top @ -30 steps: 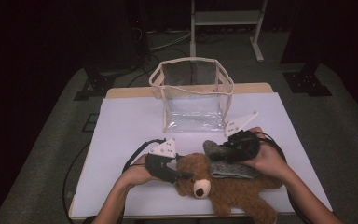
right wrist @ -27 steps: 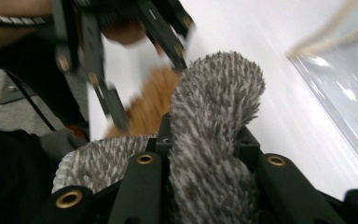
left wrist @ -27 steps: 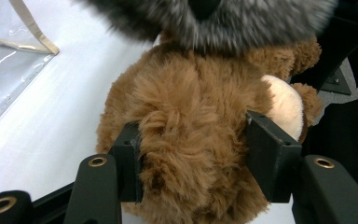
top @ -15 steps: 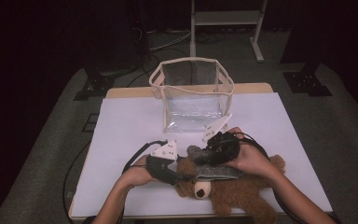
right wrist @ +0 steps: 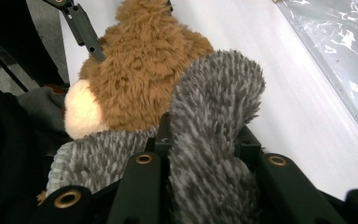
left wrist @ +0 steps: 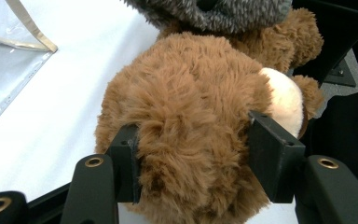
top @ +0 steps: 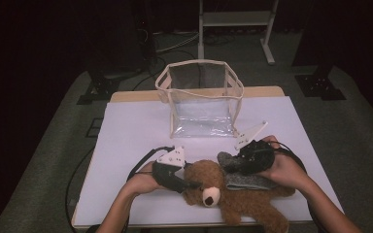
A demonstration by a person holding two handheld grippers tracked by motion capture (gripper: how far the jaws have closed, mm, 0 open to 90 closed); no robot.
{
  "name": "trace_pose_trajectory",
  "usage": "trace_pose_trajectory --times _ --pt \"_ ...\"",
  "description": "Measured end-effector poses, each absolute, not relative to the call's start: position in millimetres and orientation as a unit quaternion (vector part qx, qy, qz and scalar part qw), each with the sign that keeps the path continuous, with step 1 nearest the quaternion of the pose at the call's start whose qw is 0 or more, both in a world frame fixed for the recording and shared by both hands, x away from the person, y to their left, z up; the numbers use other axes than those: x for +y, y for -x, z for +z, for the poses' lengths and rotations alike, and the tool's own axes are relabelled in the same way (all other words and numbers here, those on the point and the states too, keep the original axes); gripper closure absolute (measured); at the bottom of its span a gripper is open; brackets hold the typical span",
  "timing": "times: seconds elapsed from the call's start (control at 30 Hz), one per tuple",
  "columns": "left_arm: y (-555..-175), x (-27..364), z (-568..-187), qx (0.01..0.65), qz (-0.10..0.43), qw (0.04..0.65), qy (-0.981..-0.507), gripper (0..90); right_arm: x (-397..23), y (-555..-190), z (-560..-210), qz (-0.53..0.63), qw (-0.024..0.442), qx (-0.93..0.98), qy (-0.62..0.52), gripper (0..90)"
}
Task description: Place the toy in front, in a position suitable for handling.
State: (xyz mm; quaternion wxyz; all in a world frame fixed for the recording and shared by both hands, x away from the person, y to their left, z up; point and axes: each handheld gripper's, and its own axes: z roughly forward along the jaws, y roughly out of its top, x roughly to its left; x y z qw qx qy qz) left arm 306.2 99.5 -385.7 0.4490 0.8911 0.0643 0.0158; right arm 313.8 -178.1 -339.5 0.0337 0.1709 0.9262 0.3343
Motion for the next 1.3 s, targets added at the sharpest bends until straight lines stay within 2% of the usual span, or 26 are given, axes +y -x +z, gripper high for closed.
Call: trace_pose_trajectory --times 0.23,0.5,0.73,1.07,1.3 --pt "-308 98 -375 0.062 0.024 0.451 -0.890 37.6 -178 -309 -347 0.348 0.027 0.921 -0.170 69.6" --pt "-315 70 -378 0.052 0.019 0.439 -0.897 35.2 -168 -302 -348 0.342 0.049 0.926 -0.152 69.4" --pt "-311 76 -380 0.051 0.022 0.441 -0.896 36.6 -201 -292 -346 0.385 0.047 0.905 -0.176 69.4" --pt "-310 76 -380 0.055 0.022 0.439 -0.896 37.0 -256 -273 -340 0.422 0.074 0.875 -0.227 69.3" --pt "-310 77 -380 0.054 0.022 0.438 -0.897 37.1 -291 -270 -359 0.407 0.079 0.864 -0.285 69.1"
